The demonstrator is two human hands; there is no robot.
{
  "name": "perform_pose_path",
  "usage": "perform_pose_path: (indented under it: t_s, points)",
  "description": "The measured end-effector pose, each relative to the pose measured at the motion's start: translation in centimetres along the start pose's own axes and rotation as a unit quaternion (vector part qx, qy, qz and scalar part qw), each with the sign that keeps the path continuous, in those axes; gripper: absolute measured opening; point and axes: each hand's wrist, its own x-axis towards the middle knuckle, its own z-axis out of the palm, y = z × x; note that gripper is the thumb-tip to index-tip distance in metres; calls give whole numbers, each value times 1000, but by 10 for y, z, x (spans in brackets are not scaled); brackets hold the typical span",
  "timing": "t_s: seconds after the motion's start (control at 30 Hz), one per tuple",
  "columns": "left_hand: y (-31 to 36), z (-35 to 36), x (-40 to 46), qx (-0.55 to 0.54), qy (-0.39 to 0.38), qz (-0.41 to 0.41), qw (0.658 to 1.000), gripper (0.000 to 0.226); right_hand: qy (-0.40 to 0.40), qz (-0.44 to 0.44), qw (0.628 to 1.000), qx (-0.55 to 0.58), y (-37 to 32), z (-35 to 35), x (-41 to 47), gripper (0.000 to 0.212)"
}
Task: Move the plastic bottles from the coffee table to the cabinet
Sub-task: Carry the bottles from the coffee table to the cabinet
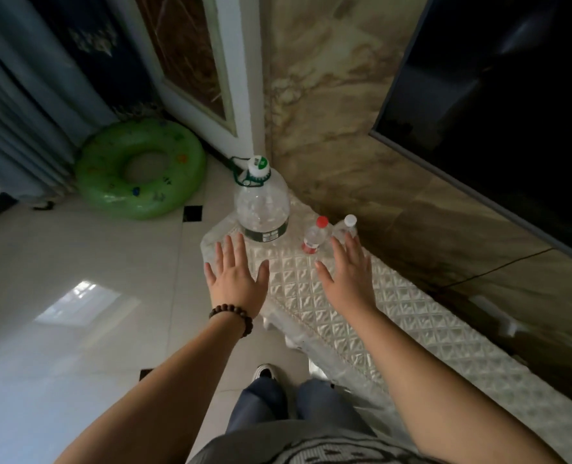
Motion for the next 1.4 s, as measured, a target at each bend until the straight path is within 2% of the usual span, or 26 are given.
perform_pose_path:
  t_s: [0.3, 0.53, 0.73, 0.9, 1.07, 1.27, 1.4]
  points:
    - [-47, -1, -101, -30, 83, -154, 984, 74, -86, -152, 984, -45, -24, 15, -45, 62]
    - [-33, 38, -234, -58, 120, -288, 948, 73, -137, -256, 956, -33, -11, 13, -130, 61]
    - [-38, 60, -360, -74, 174, -393, 900, 73, -209, -354, 911, -31, -12, 16, -222, 61]
    - [-47, 72, -470, -93, 225, -499, 832, 73, -271, -452, 849, -42, -25, 30, -309, 62]
    - [-54, 97, -580, -110, 267, -604, 743, 75, -321, -540, 776, -58, -41, 48, -402, 60]
    - [-48, 124, -719, -126, 318, -697, 631, 75, -367, -628, 681, -77, -38, 62, -532, 59]
    - [-36, 148, -815, -129, 333, -738, 573, 76, -389, -667, 632, -72, -23, 64, -629, 60]
